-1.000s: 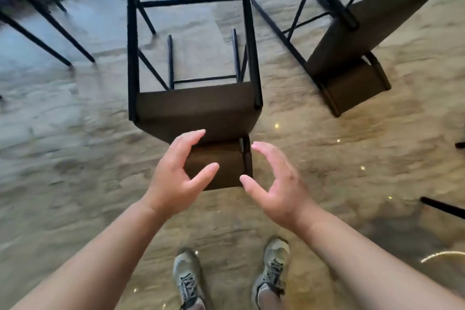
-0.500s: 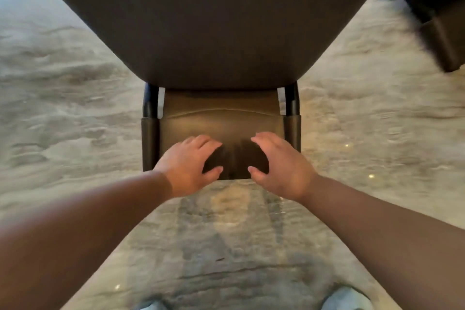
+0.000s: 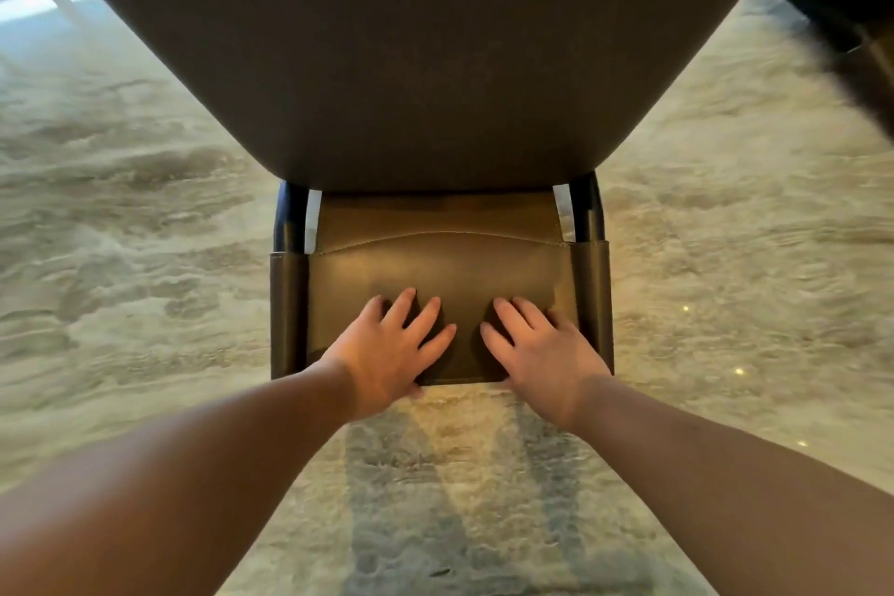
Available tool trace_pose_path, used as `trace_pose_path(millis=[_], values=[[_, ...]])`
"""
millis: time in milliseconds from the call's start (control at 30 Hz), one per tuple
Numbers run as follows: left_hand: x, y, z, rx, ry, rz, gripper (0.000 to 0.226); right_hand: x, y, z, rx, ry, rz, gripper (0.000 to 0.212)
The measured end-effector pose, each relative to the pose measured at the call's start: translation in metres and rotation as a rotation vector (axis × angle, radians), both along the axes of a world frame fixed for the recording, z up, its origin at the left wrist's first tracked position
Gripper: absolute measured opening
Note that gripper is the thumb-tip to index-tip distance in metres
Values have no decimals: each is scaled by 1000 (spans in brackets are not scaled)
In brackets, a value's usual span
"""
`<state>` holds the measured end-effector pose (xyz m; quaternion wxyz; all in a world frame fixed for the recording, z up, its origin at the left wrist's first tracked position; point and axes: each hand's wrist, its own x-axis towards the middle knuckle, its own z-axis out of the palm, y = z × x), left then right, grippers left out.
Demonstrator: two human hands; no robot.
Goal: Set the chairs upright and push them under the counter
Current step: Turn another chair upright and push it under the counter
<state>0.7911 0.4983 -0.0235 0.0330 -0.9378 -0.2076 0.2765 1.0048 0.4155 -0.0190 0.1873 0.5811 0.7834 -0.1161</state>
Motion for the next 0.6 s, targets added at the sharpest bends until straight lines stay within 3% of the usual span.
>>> trace_pose_path(millis=[133,300,500,600], values=[[-1,-1,-1,-79,26,-132,68,6,-1,-4,-17,15,79,71],[9,-15,-3,-108,34,-136,85,3,-4,-4,4,104,8,74],[26,-37,-19,-2,-7,200,112,-1,-8,-6,42,159,-74,79],[18,-34,-24,-14,-55,350,113,-9,-13,-13,16,123,-77,85]])
